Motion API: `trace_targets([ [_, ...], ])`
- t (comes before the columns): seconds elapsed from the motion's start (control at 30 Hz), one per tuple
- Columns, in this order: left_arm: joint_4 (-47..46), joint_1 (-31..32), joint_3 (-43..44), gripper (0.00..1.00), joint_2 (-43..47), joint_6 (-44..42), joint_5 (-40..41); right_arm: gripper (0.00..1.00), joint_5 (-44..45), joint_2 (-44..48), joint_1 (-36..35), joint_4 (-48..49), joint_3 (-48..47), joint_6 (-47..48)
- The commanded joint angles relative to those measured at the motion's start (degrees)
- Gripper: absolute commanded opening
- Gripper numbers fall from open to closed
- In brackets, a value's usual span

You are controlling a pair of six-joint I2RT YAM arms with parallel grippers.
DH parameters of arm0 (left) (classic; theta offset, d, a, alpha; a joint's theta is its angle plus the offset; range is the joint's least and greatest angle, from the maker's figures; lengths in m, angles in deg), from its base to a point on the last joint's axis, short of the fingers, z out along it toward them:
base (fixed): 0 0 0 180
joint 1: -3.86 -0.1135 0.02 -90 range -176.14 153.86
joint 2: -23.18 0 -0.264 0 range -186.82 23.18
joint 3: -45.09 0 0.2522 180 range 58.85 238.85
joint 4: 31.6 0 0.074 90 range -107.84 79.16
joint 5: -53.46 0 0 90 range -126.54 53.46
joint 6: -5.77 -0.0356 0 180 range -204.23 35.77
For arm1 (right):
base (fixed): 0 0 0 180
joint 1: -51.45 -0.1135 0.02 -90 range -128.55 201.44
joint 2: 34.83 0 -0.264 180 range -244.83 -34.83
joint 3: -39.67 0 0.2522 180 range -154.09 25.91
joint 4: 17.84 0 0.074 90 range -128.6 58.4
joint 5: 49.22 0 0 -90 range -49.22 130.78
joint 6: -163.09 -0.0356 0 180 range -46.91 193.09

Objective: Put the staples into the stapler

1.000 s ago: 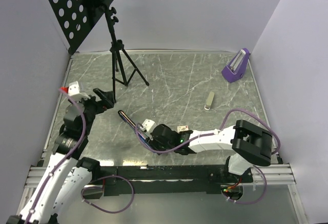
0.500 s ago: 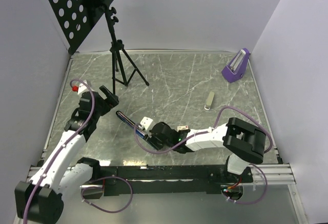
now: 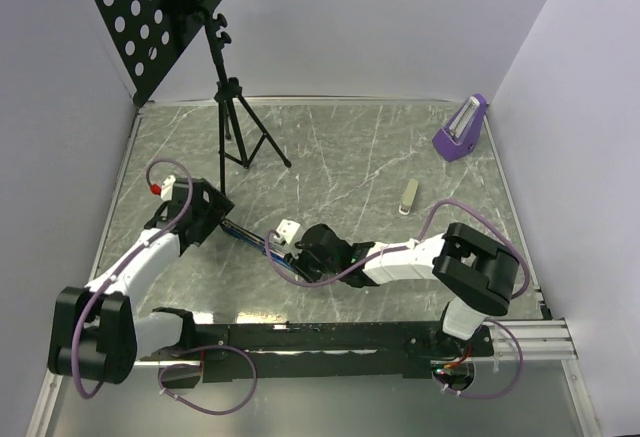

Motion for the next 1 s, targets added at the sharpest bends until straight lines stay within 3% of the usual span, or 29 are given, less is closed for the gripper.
trace_targets([
  [0.0, -2.7, -0.2, 1.0, 0.97, -3.6, 3.3, -1.9, 0.41, -2.3, 4.0, 0.0, -0.2, 1.0, 1.1],
  [0.4, -2.2, 0.0, 3.8, 0.99, -12.5, 3.5, -2.5, 0.35, -1.3, 8.3, 0.0, 0.0, 5.7, -1.8],
  [0.53, -1.9, 0.0, 4.8, 0.95, -14.1, 3.3, -2.1, 0.31, -1.4, 7.1, 0.0, -0.2, 5.2, -1.7],
  [0.8, -0.1, 1.8, 7.2, 0.77, -18.3, 3.4, -0.2, 0.15, -2.2, 5.8, -0.1, 0.3, 4.5, -1.2],
  [0.97, 1.7, 3.0, 7.4, 0.51, -19.1, 3.8, 1.5, 0.03, -2.9, 4.9, -0.2, 0.9, 4.2, -1.2],
])
